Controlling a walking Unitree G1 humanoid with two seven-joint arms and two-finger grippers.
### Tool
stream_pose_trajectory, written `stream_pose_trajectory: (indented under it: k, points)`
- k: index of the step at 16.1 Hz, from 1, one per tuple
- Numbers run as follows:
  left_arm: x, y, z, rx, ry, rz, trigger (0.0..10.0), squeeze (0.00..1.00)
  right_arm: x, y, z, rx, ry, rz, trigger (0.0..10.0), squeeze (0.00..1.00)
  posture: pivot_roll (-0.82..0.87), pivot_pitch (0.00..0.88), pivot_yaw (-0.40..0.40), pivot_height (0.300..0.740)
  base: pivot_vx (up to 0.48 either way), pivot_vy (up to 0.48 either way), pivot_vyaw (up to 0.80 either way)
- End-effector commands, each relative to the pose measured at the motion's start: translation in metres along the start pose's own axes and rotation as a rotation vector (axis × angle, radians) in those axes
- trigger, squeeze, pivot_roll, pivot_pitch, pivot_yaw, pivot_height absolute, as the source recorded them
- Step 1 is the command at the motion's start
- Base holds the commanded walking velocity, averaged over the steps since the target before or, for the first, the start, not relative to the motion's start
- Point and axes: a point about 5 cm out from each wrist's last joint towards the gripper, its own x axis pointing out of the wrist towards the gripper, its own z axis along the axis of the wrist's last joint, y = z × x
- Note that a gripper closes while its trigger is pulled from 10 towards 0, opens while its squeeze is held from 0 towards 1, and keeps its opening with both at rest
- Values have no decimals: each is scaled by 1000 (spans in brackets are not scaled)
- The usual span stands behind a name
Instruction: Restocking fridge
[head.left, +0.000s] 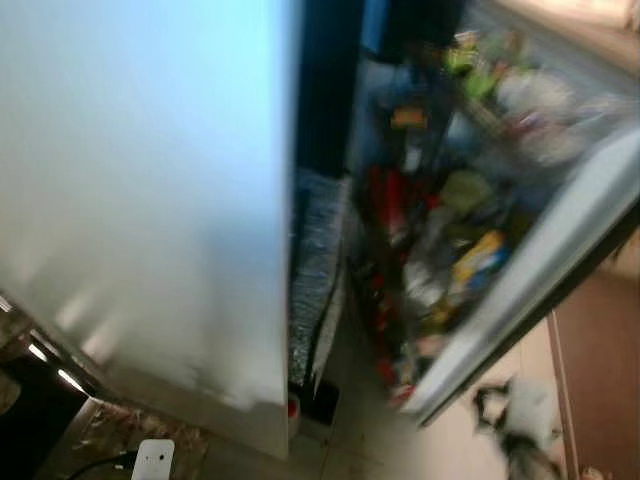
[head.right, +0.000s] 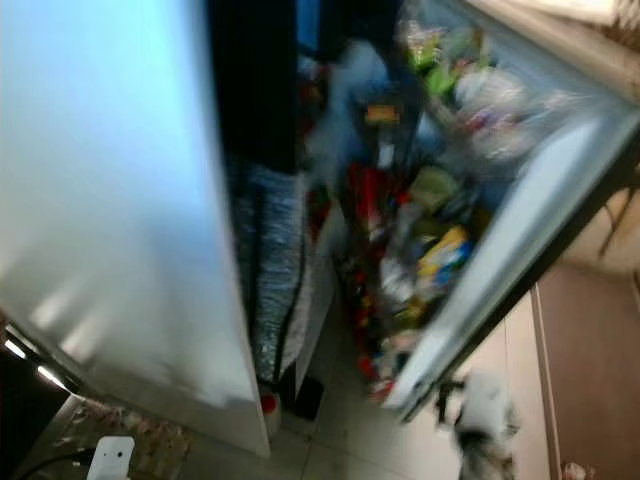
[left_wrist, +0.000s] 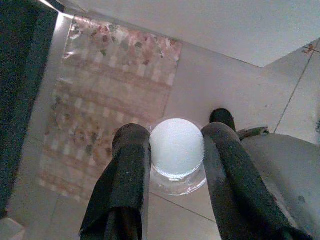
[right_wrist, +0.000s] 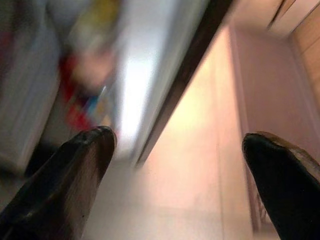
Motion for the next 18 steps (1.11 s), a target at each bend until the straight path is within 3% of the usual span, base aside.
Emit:
stream_pose_trajectory:
  k: [1,5,8,11,13,14,18]
  points:
    - [0,-1,-3,14,9,-8,10000,0,4,8,4,5,-5,59,10000,0,1,63,-26,736,0,0,0]
    - [0,1,-1,8,7,-9,10000,0,-3,27,-38,-52,221,183,10000,0,-3,68,-12,736,0,0,0]
    - [0,0,-1,12,10,-15,10000,0,-19,36,-69,-163,386,296,10000,0,14,67,-12,736,0,0,0]
    - [0,2,-3,40,19,-21,10000,0,-22,43,-75,-155,439,288,10000,0,10,76,-8,736,0,-94,0]
    - [0,2,-3,41,20,-22,10000,0,-23,51,-74,-160,424,318,10000,0,17,76,-7,736,0,-407,400]
    - [0,3,-3,43,20,-22,10000,0,-24,54,-76,-118,436,308,10000,0,16,75,-5,736,0,-458,481]
    - [0,4,-3,49,18,-21,10000,0,-28,56,-82,-90,460,295,10000,0,14,63,2,736,0,-458,0]
